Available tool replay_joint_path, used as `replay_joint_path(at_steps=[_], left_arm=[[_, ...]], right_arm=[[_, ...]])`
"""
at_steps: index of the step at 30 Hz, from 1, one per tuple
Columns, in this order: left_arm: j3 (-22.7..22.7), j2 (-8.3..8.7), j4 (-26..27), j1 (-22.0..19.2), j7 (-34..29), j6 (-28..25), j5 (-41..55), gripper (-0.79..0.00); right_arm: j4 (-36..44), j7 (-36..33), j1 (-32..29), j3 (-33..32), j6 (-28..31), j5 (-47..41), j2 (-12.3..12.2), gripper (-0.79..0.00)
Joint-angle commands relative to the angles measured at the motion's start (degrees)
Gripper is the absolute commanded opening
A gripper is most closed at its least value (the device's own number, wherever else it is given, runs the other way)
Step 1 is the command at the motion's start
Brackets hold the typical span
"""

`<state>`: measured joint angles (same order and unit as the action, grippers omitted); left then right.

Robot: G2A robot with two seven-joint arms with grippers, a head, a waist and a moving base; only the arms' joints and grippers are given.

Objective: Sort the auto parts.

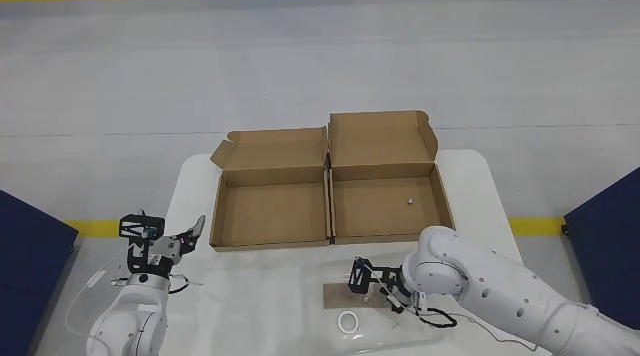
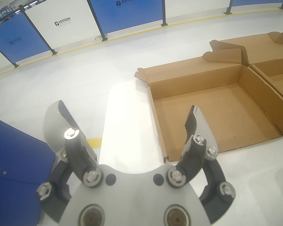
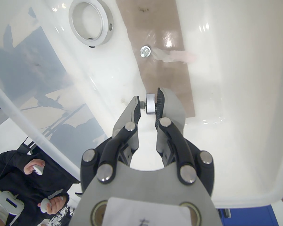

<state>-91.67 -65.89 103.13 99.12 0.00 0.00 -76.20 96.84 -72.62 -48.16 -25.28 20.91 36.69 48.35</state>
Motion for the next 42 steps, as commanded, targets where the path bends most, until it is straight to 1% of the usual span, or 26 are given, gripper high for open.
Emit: replay_joint_path(at_steps=[1, 7, 9, 11, 12, 15, 19, 24, 25, 26, 39, 42], left_arm=[[0.00, 0.00, 0.00, 0.00, 0.00, 0.00, 0.00, 0.000], [0.00, 0.00, 0.00, 0.00, 0.00, 0.00, 0.00, 0.000], [0.00, 0.00, 0.00, 0.00, 0.00, 0.00, 0.00, 0.000], [0.00, 0.00, 0.00, 0.00, 0.00, 0.00, 0.00, 0.000], [0.00, 0.00, 0.00, 0.00, 0.00, 0.00, 0.00, 0.000], [0.00, 0.00, 0.00, 0.00, 0.00, 0.00, 0.00, 0.000], [0.00, 0.00, 0.00, 0.00, 0.00, 0.00, 0.00, 0.000], [0.00, 0.00, 0.00, 0.00, 0.00, 0.00, 0.00, 0.000], [0.00, 0.00, 0.00, 0.00, 0.00, 0.00, 0.00, 0.000], [0.00, 0.00, 0.00, 0.00, 0.00, 0.00, 0.00, 0.000], [0.00, 0.00, 0.00, 0.00, 0.00, 0.00, 0.00, 0.000], [0.00, 0.00, 0.00, 0.00, 0.00, 0.00, 0.00, 0.000]], right_arm=[[-0.39, -0.45, 0.25, 0.36, -0.02, 0.05, 0.42, -0.785], [-1.51, -1.30, 0.92, 1.00, -0.29, 0.12, 1.56, -0.776], [-1.73, -1.35, 1.03, 1.03, -0.26, 0.04, 1.82, -0.643], [-1.81, -1.45, 1.17, 0.94, -0.15, -0.07, 2.01, -0.545], [-1.79, -1.54, 1.22, 0.86, -0.11, -0.05, 2.07, -0.505], [-1.44, -2.01, 1.25, 0.68, 0.24, 0.16, 2.17, -0.449], [-0.86, -3.08, 1.23, 0.48, 0.83, 0.70, 2.19, -0.416], [0.15, -5.19, 1.35, 0.76, 2.95, 2.24, 2.21, -0.406], [0.30, -5.73, 1.37, 0.87, 3.23, 2.42, 2.24, -0.169], [0.37, -6.06, 1.54, 0.65, 2.55, 2.90, 2.24, 0.000], [0.23, -5.38, 1.14, 0.83, 2.25, 3.90, 2.28, 0.000], [0.31, -4.95, 0.97, 1.00, 3.35, 3.70, 2.50, 0.000]])
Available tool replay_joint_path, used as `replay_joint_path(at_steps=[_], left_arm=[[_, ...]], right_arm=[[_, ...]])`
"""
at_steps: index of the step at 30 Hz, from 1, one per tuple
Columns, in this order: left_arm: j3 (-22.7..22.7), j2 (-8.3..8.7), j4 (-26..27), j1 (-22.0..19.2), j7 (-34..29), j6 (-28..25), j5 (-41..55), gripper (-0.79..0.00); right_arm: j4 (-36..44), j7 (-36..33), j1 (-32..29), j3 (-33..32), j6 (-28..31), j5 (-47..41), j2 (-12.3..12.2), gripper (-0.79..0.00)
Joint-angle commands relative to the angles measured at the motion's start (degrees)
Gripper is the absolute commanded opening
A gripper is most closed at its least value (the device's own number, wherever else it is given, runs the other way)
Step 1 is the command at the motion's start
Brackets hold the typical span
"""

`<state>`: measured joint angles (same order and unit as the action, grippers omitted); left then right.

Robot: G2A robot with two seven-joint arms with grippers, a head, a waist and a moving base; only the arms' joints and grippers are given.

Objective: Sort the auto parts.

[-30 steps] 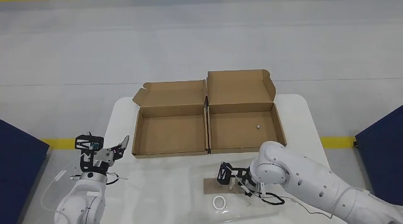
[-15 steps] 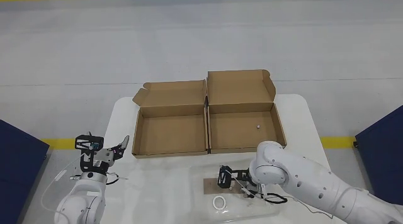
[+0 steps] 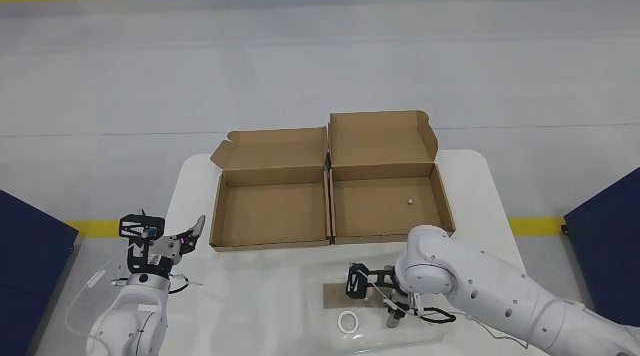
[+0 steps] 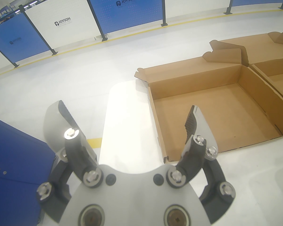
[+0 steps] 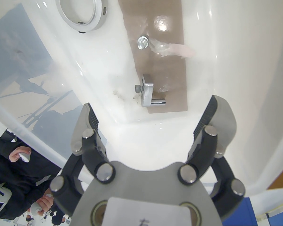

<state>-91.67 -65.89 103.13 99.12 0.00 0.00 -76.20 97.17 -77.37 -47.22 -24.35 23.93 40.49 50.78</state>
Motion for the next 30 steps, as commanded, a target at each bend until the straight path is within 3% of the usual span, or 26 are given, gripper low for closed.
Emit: replay_joint_path(at_steps=[1, 9, 22, 23, 24, 25, 30], left_arm=[[0.00, 0.00, 0.00, 0.00, 0.00, 0.00, 0.00, 0.000], [0.00, 0.00, 0.00, 0.00, 0.00, 0.00, 0.00, 0.000], [0.00, 0.00, 0.00, 0.00, 0.00, 0.00, 0.00, 0.000], [0.00, 0.00, 0.00, 0.00, 0.00, 0.00, 0.00, 0.000], [0.00, 0.00, 0.00, 0.00, 0.00, 0.00, 0.00, 0.000], [0.00, 0.00, 0.00, 0.00, 0.00, 0.00, 0.00, 0.000], [0.00, 0.00, 0.00, 0.00, 0.00, 0.00, 0.00, 0.000]], right_arm=[[-0.03, -0.71, 0.11, 0.21, 0.46, -0.29, 0.20, 0.000], [-1.52, -4.95, 1.47, 4.33, -1.97, 1.93, 2.37, 0.000], [-0.35, -3.27, 0.53, 4.48, -1.74, 5.25, 2.38, 0.000], [-0.24, -3.59, 0.53, 4.51, -1.65, 5.57, 2.41, -0.080], [-0.14, -3.82, 0.50, 4.53, -1.64, 5.80, 2.46, -0.271], [-0.05, -3.99, 0.47, 4.54, -1.63, 5.95, 2.52, -0.400], [0.26, -4.92, 0.29, 4.74, -1.94, 6.65, 2.84, -0.406]])
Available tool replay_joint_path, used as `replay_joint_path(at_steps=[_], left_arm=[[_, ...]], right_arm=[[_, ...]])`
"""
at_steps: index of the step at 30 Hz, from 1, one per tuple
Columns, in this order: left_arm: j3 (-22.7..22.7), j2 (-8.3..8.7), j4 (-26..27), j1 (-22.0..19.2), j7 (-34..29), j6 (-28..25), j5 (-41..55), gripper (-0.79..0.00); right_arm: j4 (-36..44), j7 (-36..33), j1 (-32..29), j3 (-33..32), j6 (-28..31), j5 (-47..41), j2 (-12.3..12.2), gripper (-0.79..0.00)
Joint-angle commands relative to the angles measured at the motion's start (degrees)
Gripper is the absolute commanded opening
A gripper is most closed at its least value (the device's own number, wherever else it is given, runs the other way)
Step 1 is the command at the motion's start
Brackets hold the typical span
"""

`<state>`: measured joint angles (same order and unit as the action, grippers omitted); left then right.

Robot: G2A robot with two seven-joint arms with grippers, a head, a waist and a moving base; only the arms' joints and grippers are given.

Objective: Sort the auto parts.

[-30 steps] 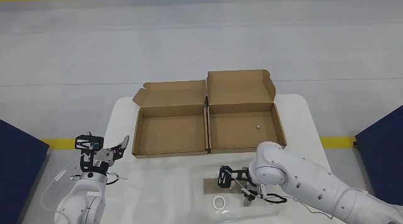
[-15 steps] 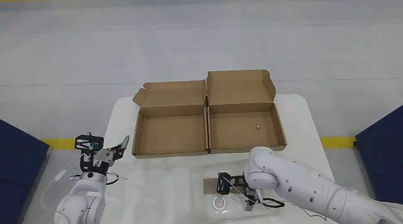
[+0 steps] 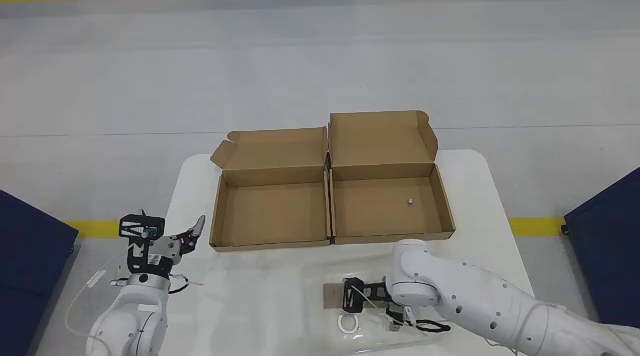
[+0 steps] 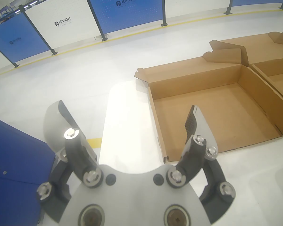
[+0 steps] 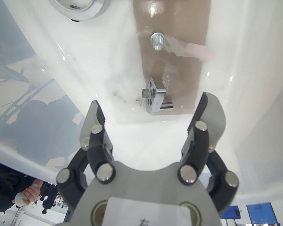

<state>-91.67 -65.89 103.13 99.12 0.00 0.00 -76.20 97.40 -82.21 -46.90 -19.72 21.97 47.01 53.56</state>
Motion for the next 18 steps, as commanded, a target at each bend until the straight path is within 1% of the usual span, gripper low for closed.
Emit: replay_joint_path(at_steps=[1, 4, 18], left_arm=[[0.00, 0.00, 0.00, 0.00, 0.00, 0.00, 0.00, 0.000], [0.00, 0.00, 0.00, 0.00, 0.00, 0.00, 0.00, 0.000], [0.00, 0.00, 0.00, 0.00, 0.00, 0.00, 0.00, 0.000]], right_arm=[[-0.04, -0.05, -0.04, 0.24, 0.04, 0.28, 0.13, -0.425], [-0.48, 0.20, -0.02, 0.40, 0.29, 0.28, 0.35, -0.465], [-0.32, 0.96, -0.59, 0.43, -0.05, 3.11, 1.42, -0.462]])
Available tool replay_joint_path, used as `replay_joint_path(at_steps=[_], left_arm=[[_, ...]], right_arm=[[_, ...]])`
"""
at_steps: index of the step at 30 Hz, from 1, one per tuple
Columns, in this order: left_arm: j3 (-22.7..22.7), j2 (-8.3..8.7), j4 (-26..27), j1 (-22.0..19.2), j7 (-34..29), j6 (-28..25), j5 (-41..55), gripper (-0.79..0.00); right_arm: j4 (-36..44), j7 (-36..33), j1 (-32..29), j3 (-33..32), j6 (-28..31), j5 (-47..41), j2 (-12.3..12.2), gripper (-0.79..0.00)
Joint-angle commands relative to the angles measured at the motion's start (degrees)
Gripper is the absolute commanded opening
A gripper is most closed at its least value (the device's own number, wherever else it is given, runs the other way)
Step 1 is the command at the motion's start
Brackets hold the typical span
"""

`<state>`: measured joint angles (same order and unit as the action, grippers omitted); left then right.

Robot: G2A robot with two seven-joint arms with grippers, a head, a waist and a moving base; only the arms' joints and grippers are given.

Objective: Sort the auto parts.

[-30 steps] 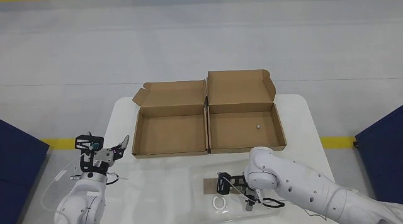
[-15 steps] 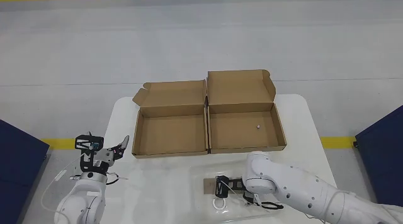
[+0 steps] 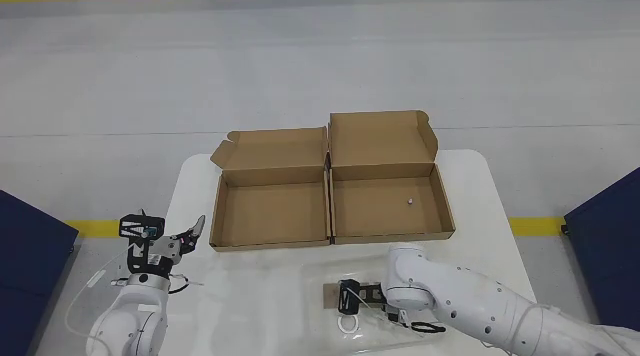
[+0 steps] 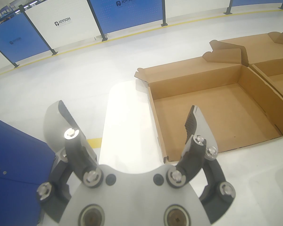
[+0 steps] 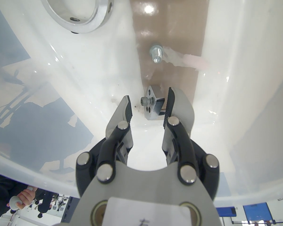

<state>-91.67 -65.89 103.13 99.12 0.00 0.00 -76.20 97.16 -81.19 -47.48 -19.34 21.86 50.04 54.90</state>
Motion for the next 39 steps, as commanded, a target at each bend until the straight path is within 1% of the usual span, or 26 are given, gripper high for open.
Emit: replay_joint_path(at_steps=[1, 7, 9, 10, 11, 12, 22, 32, 39], left_arm=[[0.00, 0.00, 0.00, 0.00, 0.00, 0.00, 0.00, 0.000], [0.00, 0.00, 0.00, 0.00, 0.00, 0.00, 0.00, 0.000], [0.00, 0.00, 0.00, 0.00, 0.00, 0.00, 0.00, 0.000], [0.00, 0.00, 0.00, 0.00, 0.00, 0.00, 0.00, 0.000], [0.00, 0.00, 0.00, 0.00, 0.00, 0.00, 0.00, 0.000], [0.00, 0.00, 0.00, 0.00, 0.00, 0.00, 0.00, 0.000], [0.00, 0.00, 0.00, 0.00, 0.00, 0.00, 0.00, 0.000], [0.00, 0.00, 0.00, 0.00, 0.00, 0.00, 0.00, 0.000], [0.00, 0.00, 0.00, 0.00, 0.00, 0.00, 0.00, 0.000]], right_arm=[[-0.20, -0.19, -0.05, 0.10, 0.06, 0.14, 0.20, -0.459], [-1.26, -1.24, -0.08, 0.47, -0.47, 1.00, 0.95, -0.456], [-1.72, -1.32, -0.11, 0.49, -0.61, 1.14, 1.17, -0.471], [-1.86, -1.38, -0.10, 0.48, -0.60, 1.21, 1.27, -0.502], [-1.97, -1.37, -0.11, 0.45, -0.66, 1.22, 1.37, -0.662], [-2.04, -1.36, -0.11, 0.42, -0.69, 1.33, 1.46, -0.785], [-1.59, -2.11, -0.23, -0.22, -0.87, 2.05, 1.86, -0.785], [1.46, -3.04, -0.28, -0.86, -1.81, 2.62, 1.07, -0.785], [1.08, -2.48, -0.37, -0.56, -1.25, 2.06, 0.66, -0.785]])
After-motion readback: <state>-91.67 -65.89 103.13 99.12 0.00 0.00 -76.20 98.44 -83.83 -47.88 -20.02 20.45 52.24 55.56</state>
